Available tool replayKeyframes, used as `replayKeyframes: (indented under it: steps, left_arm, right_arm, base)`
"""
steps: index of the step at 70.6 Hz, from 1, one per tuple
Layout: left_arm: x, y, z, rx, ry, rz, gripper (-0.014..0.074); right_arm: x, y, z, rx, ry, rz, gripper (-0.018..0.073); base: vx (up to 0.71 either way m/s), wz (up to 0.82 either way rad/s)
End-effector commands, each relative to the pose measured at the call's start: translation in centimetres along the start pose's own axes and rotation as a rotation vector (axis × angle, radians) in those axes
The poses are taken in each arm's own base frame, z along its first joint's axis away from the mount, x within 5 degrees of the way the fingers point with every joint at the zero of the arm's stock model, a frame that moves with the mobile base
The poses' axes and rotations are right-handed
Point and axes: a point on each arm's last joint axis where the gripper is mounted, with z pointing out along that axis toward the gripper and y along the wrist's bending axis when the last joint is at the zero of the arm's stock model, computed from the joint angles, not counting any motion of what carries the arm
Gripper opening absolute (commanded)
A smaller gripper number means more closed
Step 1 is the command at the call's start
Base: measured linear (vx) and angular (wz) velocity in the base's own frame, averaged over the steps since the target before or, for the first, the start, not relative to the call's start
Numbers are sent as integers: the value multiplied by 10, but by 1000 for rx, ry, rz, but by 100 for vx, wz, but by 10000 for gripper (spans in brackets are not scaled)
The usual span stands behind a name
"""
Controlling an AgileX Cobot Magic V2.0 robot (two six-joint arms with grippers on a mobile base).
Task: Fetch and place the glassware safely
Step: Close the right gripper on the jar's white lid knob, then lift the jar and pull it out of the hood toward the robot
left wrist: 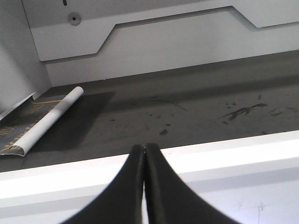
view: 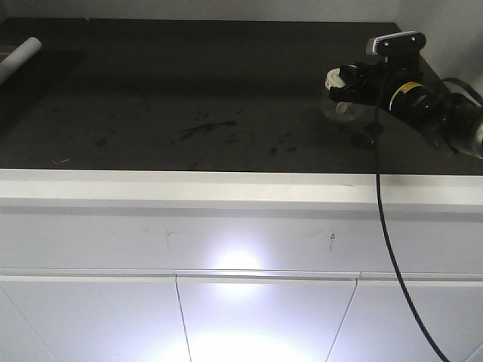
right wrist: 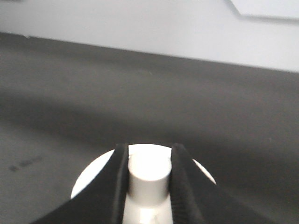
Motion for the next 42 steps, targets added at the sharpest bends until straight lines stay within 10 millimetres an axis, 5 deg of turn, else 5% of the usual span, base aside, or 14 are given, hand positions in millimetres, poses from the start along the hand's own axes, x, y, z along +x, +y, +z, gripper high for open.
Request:
replayKeyframes:
  steps: [1,42]
  left_arm:
    - [-15,1,0,-2,-92,-20,-7]
    - [-15,1,0,-2,-92,-20,-7]
  right_arm:
    - [-57,10,-29,-56,-156,-16,-3]
    - [-61,74,-190,-135,-191,-3,-3]
  base:
    - [0,0]
    - [0,0]
